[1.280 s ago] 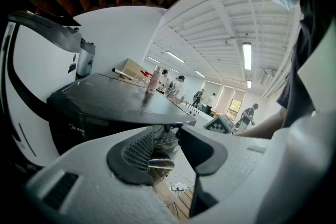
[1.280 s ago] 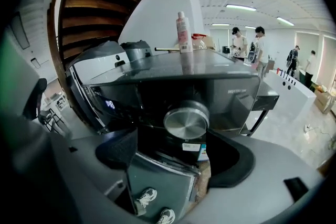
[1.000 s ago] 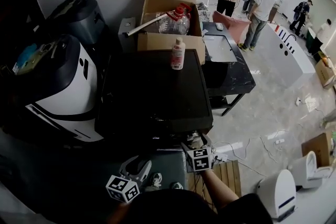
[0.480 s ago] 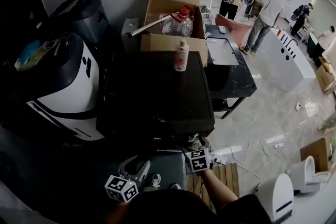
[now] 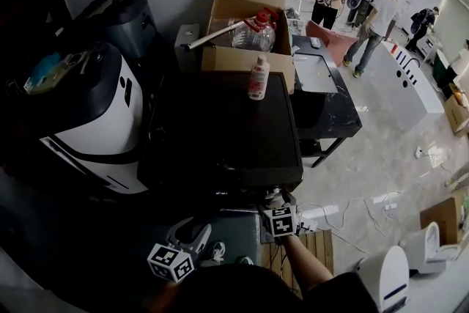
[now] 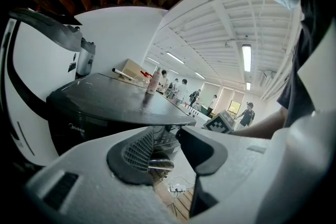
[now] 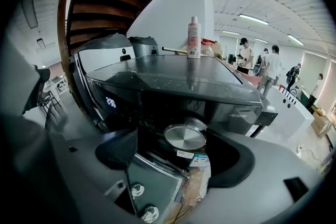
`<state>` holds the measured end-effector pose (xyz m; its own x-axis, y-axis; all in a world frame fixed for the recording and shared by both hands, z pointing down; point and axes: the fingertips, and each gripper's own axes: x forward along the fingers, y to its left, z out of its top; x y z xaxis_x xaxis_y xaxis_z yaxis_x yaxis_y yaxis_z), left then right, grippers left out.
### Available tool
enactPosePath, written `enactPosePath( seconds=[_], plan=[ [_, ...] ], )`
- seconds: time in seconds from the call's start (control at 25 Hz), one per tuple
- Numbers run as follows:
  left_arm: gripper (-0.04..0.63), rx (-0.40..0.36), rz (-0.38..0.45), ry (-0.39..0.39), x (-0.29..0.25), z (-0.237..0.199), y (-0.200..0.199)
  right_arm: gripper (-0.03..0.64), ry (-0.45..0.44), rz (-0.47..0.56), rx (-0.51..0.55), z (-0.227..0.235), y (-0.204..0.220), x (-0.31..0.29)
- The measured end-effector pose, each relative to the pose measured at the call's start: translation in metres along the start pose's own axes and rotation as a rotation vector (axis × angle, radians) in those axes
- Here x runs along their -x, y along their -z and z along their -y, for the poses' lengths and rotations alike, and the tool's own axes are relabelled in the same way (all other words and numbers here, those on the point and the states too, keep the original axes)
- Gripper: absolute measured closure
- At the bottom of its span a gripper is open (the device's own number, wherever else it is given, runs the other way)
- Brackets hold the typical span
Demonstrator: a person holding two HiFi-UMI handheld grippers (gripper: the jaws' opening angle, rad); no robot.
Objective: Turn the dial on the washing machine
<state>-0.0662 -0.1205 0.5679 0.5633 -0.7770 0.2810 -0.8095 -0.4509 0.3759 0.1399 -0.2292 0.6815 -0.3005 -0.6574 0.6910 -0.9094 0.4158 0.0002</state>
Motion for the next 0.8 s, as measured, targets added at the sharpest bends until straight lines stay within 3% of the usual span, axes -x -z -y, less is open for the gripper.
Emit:
enactPosePath(
  seconds=[0.44,0.8],
  plan=[
    [0.44,0.002,0.001,-0.017,0.004,0.001,0.001,0.224,-0.021,-0.024,-0.073,0.004,0.009,-0.007],
    [0.44,0.005,0.022,-0.047,0.006,-0.005,-0.003,0.241,0.002,0.057,-0.098,0.008,-0.005,0.013]
  ],
)
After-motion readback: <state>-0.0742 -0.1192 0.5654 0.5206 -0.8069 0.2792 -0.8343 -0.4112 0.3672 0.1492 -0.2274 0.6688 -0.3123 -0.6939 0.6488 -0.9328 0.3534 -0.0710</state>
